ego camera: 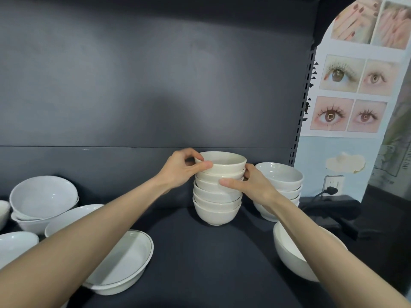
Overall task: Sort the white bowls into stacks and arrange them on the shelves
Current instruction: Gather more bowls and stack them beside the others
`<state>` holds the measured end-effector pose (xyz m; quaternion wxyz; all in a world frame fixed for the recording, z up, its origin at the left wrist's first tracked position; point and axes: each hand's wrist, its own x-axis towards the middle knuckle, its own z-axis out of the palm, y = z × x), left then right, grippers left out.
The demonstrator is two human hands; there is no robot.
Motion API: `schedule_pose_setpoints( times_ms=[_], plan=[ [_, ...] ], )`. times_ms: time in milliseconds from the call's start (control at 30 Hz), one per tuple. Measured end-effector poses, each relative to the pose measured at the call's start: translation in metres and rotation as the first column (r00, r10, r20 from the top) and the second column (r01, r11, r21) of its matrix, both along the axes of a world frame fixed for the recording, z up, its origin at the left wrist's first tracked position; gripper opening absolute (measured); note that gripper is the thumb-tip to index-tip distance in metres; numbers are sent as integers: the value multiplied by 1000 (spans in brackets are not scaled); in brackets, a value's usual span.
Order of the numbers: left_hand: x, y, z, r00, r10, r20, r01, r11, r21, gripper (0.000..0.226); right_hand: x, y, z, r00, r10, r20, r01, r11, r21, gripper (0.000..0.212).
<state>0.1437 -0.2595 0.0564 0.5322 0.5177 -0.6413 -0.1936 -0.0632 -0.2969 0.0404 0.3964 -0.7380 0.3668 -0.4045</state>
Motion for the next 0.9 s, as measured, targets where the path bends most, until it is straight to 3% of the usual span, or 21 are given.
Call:
schedule_pose_setpoints(
  times_ms=[100, 267, 367, 600, 700, 900],
  plan=[
    [0, 1, -1, 1000, -16, 0, 16, 1000, 26, 22, 0, 3, 3, 1000, 26, -2, -26, 1000, 2, 39],
    [1, 7, -2, 997, -70, -13, 71, 993, 98, 33, -1, 3, 3, 999, 40, -12, -40, 999, 11, 54],
    [1, 7, -3, 997, -79, -21, 81, 992, 99, 41, -2, 5, 3, 1000, 20, 6, -20, 1000, -1, 50],
    [2, 6, -2, 998, -59, -38, 62, 994, 94, 42, -1, 7, 2, 1000, -8, 2, 8, 1000, 8, 63],
    [1, 7, -3, 998, -51, -36, 55, 994, 94, 41, -1, 8, 3, 1000, -4, 8, 4, 1000, -1, 57],
    [0, 9, -2, 1000, -22, -20, 24, 994, 103, 45, -1, 10, 4, 1000, -14, -6, 14, 1000, 6, 63]
  ],
)
